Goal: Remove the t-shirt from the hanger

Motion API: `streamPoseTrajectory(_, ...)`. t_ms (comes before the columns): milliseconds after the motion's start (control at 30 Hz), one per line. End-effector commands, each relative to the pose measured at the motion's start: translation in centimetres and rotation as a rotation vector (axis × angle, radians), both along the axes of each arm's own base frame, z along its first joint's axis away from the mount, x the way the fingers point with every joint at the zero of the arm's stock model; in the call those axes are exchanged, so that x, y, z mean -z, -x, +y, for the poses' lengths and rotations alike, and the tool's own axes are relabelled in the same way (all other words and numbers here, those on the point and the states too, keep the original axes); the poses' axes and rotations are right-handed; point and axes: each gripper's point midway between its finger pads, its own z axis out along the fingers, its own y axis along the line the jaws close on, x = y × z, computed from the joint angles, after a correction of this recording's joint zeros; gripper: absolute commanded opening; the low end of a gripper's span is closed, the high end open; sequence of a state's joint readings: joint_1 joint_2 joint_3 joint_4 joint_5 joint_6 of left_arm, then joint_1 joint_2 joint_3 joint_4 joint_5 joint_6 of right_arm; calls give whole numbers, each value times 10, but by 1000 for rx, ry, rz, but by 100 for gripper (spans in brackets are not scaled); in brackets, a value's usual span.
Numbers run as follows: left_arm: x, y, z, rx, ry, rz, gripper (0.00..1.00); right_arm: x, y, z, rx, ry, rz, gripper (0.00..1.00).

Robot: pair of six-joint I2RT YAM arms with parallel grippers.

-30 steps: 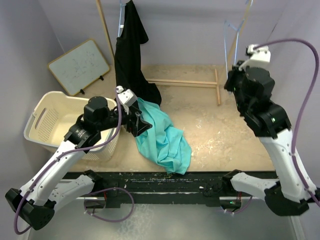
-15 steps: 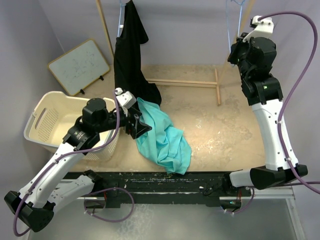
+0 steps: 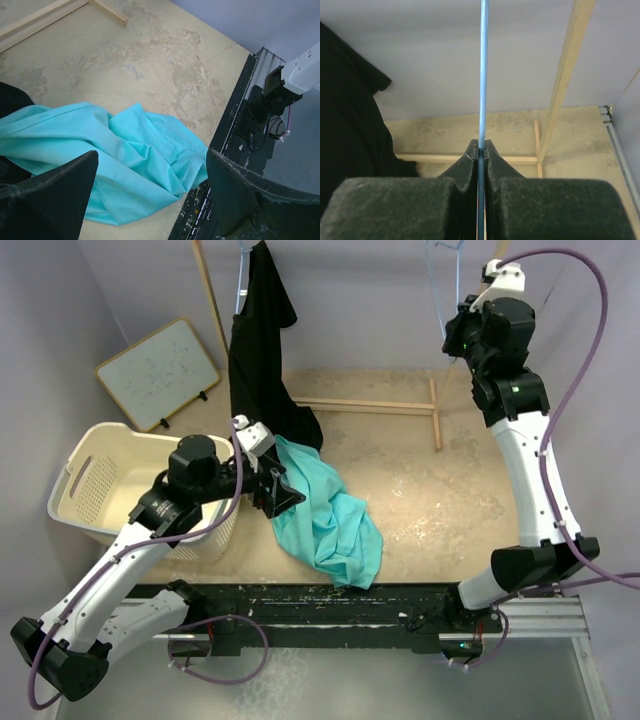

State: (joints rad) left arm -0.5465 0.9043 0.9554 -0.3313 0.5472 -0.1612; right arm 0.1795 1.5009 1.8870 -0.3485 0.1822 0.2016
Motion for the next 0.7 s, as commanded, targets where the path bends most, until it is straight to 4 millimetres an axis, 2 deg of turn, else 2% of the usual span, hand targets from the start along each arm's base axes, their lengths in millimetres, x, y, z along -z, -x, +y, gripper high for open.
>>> streamPoseTrajectory(0, -5, 1, -4, 16, 16, -3, 92, -16, -4, 2, -24, -33, -38, 0)
streamPoseTrajectory(133, 2, -2, -5, 14, -1, 21, 92, -11, -1, 5, -43, -47, -20, 0)
streamPoseTrajectory(167, 3, -2, -4, 11, -4, 24, 93, -10, 2, 7, -56, -51, -16, 3)
streamPoseTrajectory(233, 4, -4, -4, 2, -6, 29, 100, -11, 13, 10, -83, -63, -18, 28)
streamPoseTrajectory(267, 4, -6, -3, -11, -7, 31, 99, -11, 19, 11, -91, -69, -22, 43)
streamPoseTrajectory(333, 4, -9, -3, -32, -3, 43, 99, -10, 35, 10, -96, -79, -26, 86)
streamPoseTrajectory(367, 5, -9, -3, -34, -2, 51, 99, -9, 44, 8, -96, -84, -29, 98)
streamPoseTrajectory(400, 7, -10, -4, -40, 1, 62, 99, -13, 59, 6, -94, -90, -43, 100)
streamPoseTrajectory(467, 11, -13, -6, -43, 3, 84, 99, -5, 80, 1, -83, -102, -33, 100)
streamPoseTrajectory(500, 14, -14, -7, -48, 0, 105, 99, 1, 93, 0, -85, -107, -26, 100)
streamPoseTrajectory(533, 19, -17, -8, -62, -6, 131, 99, 16, 102, 0, -92, -109, 3, 100)
streamPoseTrajectory(567, 25, -21, -8, -88, -13, 166, 99, 24, 116, 0, -103, -114, 16, 100)
streamPoseTrajectory(667, 63, -28, -8, -169, -49, 333, 99, 54, 153, 1, -131, -129, 80, 100)
